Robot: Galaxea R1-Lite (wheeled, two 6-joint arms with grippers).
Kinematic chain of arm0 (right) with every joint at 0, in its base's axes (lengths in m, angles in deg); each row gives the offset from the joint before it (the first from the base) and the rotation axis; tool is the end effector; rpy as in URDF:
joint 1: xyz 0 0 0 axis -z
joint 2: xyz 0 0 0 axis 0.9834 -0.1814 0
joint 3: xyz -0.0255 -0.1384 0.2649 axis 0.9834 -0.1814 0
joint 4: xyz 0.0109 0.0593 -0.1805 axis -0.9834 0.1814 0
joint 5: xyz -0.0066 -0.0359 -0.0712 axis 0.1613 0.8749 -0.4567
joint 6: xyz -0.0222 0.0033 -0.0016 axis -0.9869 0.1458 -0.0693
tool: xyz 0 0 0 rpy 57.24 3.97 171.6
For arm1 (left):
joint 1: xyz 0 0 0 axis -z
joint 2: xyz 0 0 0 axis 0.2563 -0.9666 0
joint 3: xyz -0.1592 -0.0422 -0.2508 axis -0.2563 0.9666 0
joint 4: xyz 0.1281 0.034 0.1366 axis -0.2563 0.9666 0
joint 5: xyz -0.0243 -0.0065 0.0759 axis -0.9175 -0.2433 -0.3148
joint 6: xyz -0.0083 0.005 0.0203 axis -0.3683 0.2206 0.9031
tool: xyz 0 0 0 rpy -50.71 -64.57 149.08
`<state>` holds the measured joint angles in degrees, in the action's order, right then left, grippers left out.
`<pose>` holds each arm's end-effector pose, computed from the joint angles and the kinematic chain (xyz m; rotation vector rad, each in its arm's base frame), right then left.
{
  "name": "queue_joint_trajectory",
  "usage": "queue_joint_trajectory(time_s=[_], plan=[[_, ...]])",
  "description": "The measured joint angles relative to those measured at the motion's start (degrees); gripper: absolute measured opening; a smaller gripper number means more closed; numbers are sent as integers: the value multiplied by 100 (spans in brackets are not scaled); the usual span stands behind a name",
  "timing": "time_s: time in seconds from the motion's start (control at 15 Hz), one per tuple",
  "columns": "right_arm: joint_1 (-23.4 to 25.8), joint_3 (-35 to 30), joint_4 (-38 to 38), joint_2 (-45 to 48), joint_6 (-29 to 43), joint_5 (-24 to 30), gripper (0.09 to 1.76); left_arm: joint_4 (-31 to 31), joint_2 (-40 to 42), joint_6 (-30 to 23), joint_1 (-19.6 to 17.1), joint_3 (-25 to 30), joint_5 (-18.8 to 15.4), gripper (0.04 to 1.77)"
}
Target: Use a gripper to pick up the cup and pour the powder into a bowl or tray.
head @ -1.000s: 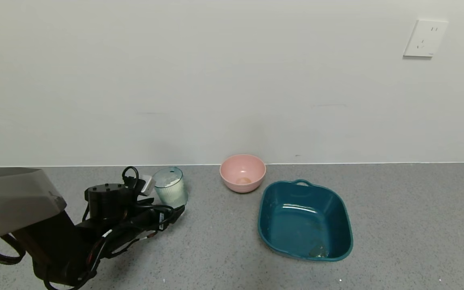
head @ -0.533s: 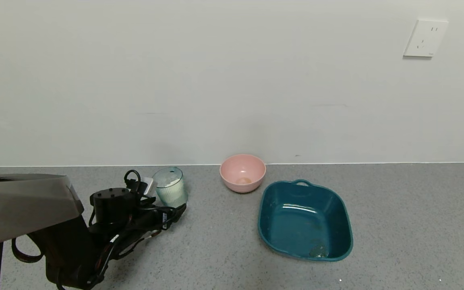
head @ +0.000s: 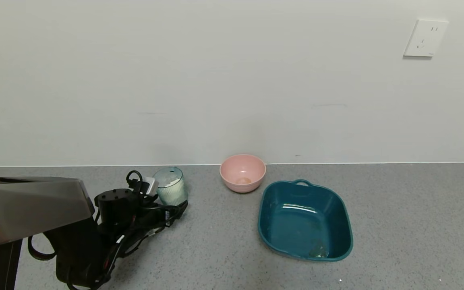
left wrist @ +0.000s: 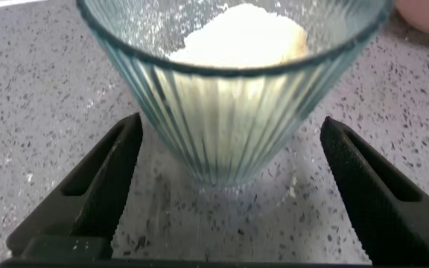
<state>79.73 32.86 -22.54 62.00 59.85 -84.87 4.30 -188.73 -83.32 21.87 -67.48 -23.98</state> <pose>-0.0227 0.0003 0.0760 -0.0028 -0.0040 0.0084 0.3437 -0.0447 0.0085 0.0563 0.2947 -0.2347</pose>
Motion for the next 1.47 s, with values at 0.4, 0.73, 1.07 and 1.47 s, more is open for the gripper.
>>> queue_joint_trajectory(time_s=[0.4,0.73,1.07,1.47], plan=[[0,0,0,0,2,-2,171,-13,-80,28,9,-215,135,172],[0,0,0,0,2,0,171,-413,-205,35,39,-286,151,172],[0,0,2,0,0,0,171,-474,-356,2,80,-324,144,172],[0,0,2,0,2,-2,171,-499,-439,-17,89,-438,138,172]])
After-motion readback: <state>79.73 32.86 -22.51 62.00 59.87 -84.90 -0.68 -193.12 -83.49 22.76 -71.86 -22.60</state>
